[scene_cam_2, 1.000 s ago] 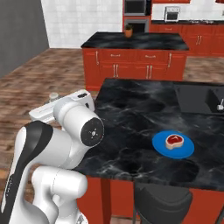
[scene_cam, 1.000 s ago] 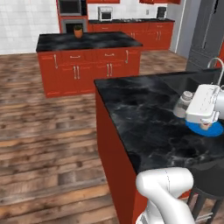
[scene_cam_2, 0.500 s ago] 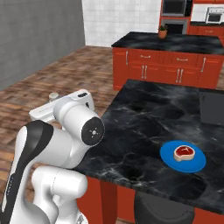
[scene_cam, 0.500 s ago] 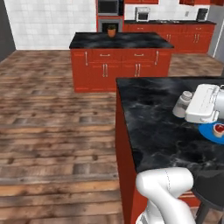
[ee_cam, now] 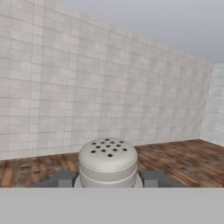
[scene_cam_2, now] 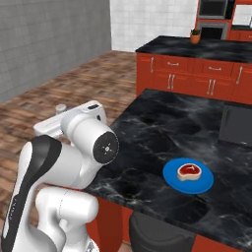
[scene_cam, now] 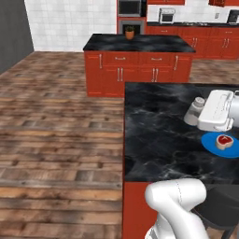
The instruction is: Retrieve the shaker from the cabinet and place it next the steak on a plate on the dining table.
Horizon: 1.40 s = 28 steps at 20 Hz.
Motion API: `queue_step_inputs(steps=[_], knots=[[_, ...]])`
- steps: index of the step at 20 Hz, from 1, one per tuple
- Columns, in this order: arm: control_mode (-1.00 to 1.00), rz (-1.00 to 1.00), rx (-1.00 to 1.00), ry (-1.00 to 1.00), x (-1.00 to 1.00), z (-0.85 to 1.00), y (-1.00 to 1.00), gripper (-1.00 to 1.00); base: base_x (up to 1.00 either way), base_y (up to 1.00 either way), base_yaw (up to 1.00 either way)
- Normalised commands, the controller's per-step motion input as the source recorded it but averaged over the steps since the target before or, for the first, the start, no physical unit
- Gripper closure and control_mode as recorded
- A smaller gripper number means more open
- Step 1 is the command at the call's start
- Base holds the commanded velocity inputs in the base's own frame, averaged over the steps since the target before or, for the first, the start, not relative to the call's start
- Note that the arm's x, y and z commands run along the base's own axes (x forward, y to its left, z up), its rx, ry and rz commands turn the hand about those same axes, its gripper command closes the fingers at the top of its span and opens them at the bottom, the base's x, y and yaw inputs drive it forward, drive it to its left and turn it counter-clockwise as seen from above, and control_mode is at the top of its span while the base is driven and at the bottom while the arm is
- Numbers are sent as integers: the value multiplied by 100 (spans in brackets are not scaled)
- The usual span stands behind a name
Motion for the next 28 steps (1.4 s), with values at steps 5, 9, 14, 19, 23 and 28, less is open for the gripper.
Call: queue_step_inputs(steps=[5,9,14,19,23,28], knots=[[100,0,0,0,0,0,0,100,0,-19,8],[100,0,0,0,0,0,0,100,0,0,0],[-100,0,0,0,0,-2,-2,100,2,0,0],[-100,-4,0,0,2,-17,-33,100,0,0,0],[-100,-11,0,0,2,-13,-41,100,0,0,0],[-100,-17,0,2,32,-1,-28,100,0,0,0]])
